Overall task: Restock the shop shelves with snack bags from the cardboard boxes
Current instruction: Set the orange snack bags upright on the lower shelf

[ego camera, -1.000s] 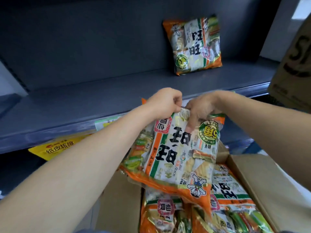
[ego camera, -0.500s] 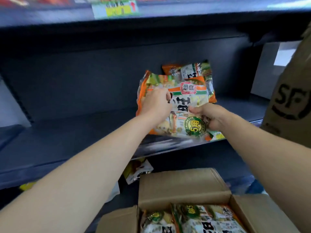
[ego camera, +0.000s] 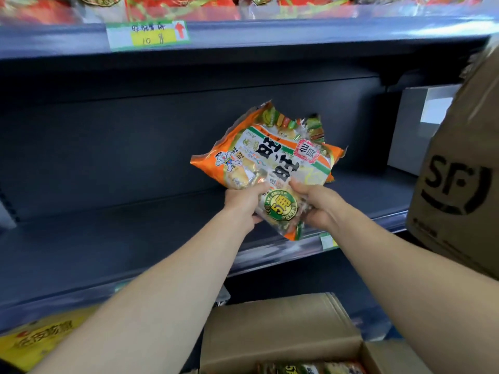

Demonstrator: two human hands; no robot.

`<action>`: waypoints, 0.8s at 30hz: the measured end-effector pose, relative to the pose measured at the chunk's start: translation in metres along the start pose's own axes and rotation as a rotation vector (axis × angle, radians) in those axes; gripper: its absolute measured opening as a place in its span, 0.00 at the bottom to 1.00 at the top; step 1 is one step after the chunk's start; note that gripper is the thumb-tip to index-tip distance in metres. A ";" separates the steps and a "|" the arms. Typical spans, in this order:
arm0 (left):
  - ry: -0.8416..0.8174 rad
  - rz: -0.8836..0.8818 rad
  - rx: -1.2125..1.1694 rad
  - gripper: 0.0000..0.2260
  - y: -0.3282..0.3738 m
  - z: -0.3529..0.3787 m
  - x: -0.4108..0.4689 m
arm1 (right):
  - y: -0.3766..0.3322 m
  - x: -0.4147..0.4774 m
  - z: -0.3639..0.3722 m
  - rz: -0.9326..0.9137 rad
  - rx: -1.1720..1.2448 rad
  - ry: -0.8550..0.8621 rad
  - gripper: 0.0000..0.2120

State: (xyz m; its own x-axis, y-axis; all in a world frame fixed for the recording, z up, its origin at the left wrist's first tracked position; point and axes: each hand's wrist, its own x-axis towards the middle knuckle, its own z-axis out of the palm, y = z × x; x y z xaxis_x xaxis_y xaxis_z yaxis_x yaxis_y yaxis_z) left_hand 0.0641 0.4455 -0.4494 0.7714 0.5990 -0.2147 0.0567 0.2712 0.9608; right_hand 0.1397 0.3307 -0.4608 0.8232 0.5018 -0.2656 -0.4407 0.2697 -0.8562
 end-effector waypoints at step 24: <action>0.214 0.290 0.616 0.22 -0.003 0.041 0.123 | -0.024 0.091 -0.035 -0.130 -0.602 0.084 0.39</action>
State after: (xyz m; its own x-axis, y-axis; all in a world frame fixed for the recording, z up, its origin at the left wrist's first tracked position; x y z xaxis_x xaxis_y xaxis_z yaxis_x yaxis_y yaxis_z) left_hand 0.1852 0.4874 -0.4716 0.6717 0.7347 0.0953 0.2649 -0.3584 0.8952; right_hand 0.2377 0.3413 -0.4799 0.8927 0.4229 -0.1554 -0.0761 -0.1984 -0.9772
